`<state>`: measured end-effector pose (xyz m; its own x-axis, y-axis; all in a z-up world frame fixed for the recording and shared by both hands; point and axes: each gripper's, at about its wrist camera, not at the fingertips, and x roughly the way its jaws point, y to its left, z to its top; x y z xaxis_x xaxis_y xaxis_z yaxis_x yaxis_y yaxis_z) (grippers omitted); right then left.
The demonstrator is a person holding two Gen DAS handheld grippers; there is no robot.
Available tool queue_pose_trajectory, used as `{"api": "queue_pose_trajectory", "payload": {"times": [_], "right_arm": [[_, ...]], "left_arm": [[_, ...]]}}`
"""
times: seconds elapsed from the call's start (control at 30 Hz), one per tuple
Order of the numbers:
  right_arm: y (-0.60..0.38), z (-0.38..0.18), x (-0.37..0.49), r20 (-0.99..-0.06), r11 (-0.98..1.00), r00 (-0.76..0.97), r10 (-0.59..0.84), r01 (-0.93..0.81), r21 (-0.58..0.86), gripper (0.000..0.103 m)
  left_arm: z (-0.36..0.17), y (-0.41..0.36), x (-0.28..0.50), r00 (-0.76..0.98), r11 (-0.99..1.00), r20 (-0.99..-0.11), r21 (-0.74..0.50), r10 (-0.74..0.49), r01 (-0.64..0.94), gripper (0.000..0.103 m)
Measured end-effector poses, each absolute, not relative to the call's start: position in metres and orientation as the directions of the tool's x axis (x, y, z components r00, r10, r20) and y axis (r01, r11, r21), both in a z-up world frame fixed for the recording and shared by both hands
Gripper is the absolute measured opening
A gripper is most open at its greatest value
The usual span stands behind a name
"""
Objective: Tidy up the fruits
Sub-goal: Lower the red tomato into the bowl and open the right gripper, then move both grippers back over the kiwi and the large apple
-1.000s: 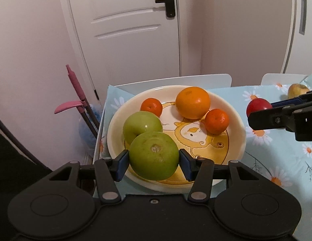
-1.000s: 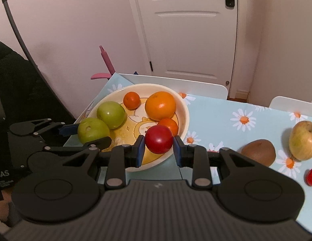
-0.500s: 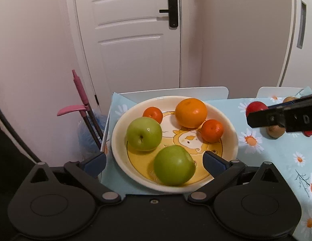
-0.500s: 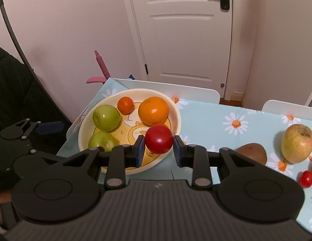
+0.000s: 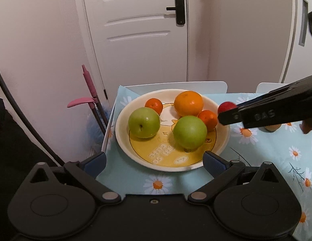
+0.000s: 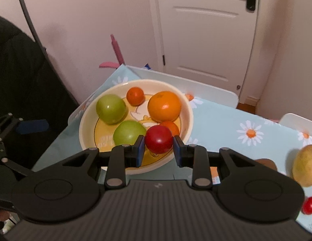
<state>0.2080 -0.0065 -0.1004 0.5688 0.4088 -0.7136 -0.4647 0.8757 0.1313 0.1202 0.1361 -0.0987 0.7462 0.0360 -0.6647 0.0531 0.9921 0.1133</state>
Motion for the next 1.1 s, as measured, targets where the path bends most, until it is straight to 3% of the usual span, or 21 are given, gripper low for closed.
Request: {"api": "queue_pose_trajectory", "payload": {"times": [0.43, 0.47, 0.57, 1.1], "right_arm": [[-0.006, -0.12, 0.212, -0.729, 0.844, 0.521, 0.444, -0.517, 0.144, 0.047], [-0.007, -0.12, 0.212, -0.724, 0.842, 0.524, 0.447, -0.52, 0.144, 0.052], [-0.008, -0.119, 0.21, -0.71, 0.851, 0.555, 0.434, -0.512, 0.121, 0.103], [-0.021, -0.096, 0.195, -0.672, 0.861, 0.596, 0.44, -0.493, 0.126, 0.103]], "left_arm": [[-0.103, 0.131, 0.121, 0.738, 0.994, -0.671, 0.112, 0.074, 0.003, 0.103], [-0.103, 0.131, 0.121, 0.737, 0.994, -0.671, 0.114, 0.076, 0.001, 0.103], [-0.105, 0.129, 0.121, 0.736, 0.993, -0.673, 0.115, 0.079, -0.001, 0.103], [-0.092, 0.127, 0.11, 0.748, 0.992, -0.657, 0.123, 0.092, -0.013, 0.103]]}}
